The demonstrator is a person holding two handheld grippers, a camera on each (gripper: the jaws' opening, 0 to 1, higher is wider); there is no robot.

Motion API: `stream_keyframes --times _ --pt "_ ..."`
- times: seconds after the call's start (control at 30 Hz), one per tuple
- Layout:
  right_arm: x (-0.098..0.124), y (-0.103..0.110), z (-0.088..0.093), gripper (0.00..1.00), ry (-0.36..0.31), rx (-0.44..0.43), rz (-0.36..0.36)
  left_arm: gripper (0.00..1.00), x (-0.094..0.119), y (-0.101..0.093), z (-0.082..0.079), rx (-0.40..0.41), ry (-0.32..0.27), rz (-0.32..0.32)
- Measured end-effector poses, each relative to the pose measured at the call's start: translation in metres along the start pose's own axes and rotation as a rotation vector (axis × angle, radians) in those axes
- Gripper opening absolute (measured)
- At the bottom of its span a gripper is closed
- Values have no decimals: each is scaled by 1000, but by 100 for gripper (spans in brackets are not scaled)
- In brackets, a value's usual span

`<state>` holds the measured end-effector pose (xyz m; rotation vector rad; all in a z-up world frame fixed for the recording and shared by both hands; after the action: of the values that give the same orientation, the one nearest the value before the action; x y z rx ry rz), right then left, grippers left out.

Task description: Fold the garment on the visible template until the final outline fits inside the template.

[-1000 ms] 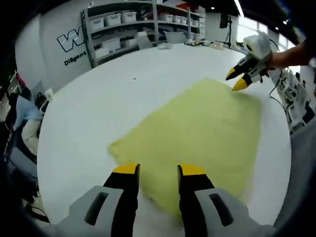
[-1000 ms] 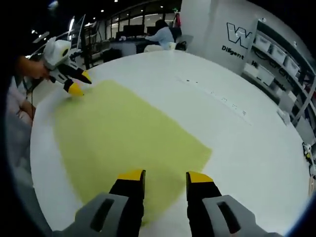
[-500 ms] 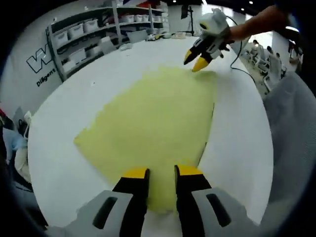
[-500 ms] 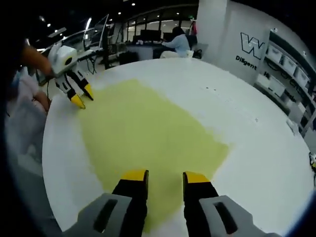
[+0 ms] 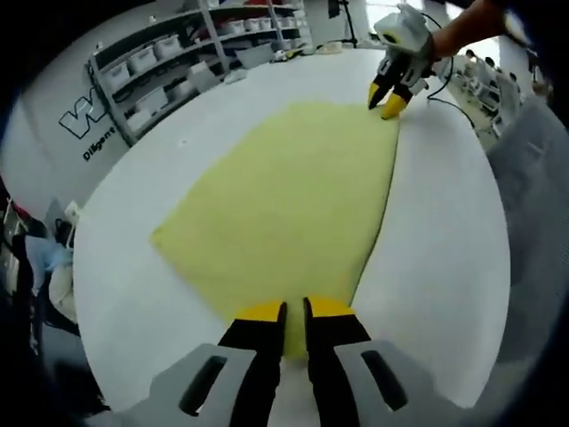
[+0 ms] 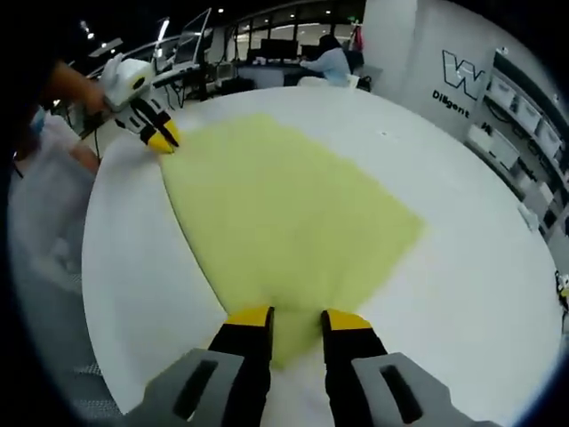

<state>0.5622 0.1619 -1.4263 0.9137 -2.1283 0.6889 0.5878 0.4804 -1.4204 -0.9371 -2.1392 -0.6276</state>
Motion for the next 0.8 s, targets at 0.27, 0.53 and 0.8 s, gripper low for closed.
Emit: stream_keyframes --times 0.27,0.53,0.8 --pt "11 15 -13 15 -105 20 -8 34 8 9 5 128 -23 -77" --pt "-2 27 -6 24 -76 -11 -24 39 7 -17 10 116 -12 18" --pt "-6 11 -5 34 -55 -44 37 29 1 -5 11 264 -24 0"
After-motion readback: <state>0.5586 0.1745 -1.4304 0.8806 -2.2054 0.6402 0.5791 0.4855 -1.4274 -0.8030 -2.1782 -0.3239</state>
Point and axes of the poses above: the point that each gripper's makers call its tool centre point, and the gripper's own axes: x roughly backward along the fingers, y roughly to its left, z roughly out of its underside, the point moved 2 cm from there along x, roughly backward along the fingers, and after that the axes turned 8 degrees about x, right-handed, at the moved point
